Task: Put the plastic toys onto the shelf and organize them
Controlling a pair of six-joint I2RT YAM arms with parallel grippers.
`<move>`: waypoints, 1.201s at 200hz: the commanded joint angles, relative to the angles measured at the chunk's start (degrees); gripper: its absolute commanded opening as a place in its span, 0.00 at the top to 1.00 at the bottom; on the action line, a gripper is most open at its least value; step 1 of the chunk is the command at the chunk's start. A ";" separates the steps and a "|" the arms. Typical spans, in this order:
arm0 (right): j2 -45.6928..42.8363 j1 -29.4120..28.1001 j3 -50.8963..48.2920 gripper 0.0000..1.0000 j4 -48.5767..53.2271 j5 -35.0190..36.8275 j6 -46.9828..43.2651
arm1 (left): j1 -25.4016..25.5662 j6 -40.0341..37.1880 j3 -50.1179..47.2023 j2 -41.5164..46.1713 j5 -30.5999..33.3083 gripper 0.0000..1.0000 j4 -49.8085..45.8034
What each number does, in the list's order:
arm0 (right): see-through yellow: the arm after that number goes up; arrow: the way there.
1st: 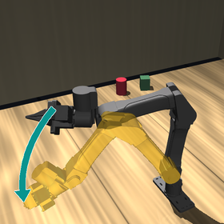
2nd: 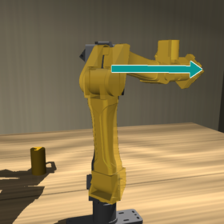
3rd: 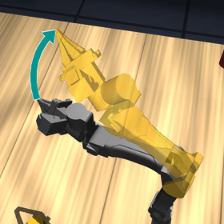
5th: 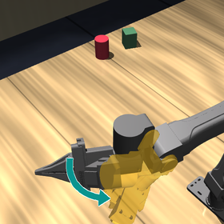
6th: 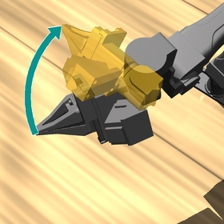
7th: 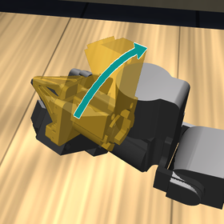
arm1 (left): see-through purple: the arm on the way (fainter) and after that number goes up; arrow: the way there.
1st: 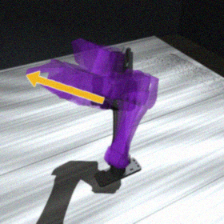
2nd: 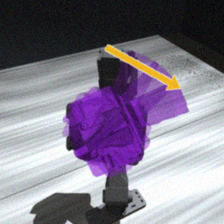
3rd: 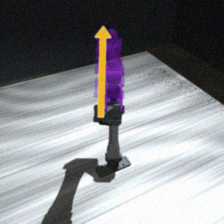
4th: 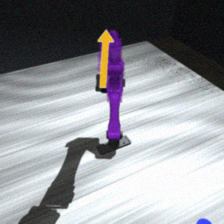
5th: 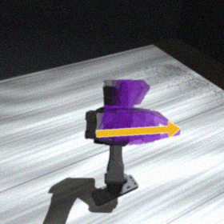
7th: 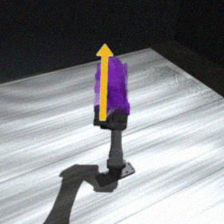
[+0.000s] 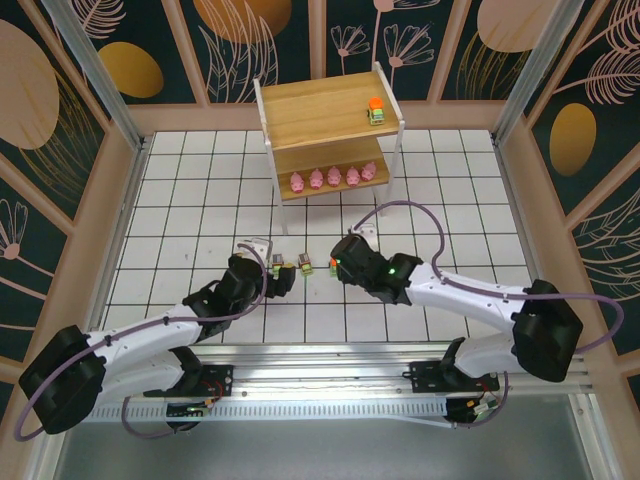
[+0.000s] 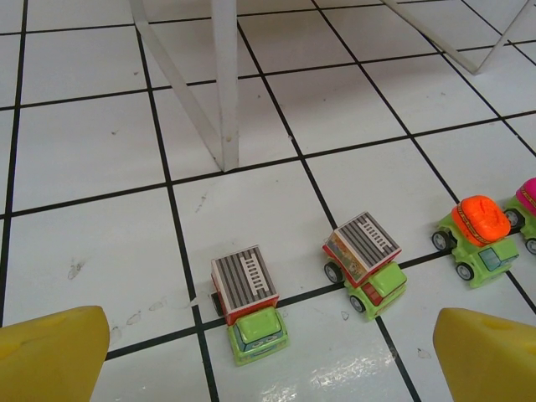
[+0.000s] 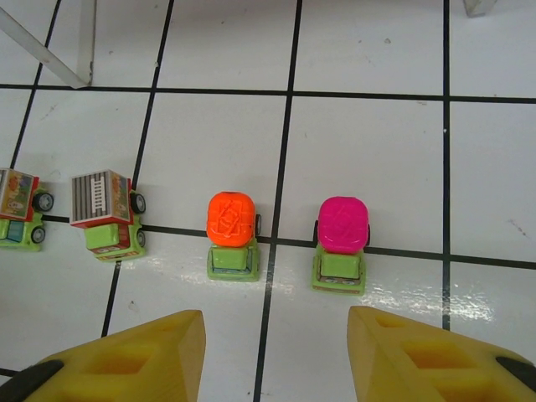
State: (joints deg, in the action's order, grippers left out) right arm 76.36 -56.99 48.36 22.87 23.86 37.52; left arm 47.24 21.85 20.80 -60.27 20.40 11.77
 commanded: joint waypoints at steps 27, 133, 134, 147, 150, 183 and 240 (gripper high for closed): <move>3.40 2.29 -1.86 0.50 -2.08 -0.34 1.29 | -0.22 1.21 0.45 -0.63 0.15 0.01 1.15; 9.40 7.57 -2.92 0.46 -7.38 -4.69 -1.78 | -0.23 1.18 1.20 -2.47 0.51 0.01 0.88; 9.46 7.59 -2.92 0.46 -7.39 -4.69 -1.81 | -0.23 1.18 1.19 -2.48 0.51 0.01 0.84; 10.37 7.77 -2.94 0.46 -7.80 -4.87 -2.01 | -0.22 1.26 1.25 -2.56 0.47 0.01 0.88; 10.53 7.85 -2.93 0.46 -7.89 -4.87 -2.03 | -0.22 1.21 1.28 -2.57 0.50 0.01 0.89; 11.77 8.27 -3.09 0.46 -8.45 -4.96 -2.28 | -0.23 1.09 1.35 -2.86 0.52 0.01 0.95; 14.62 8.48 -2.81 0.46 -8.72 -5.10 -2.87 | -0.21 0.96 1.88 -4.11 0.51 0.01 1.06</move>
State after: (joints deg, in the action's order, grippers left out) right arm 89.36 -48.82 46.00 14.74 18.83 35.88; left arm 47.24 22.39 21.19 -63.66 20.43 11.77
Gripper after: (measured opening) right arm 0.543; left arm 0.990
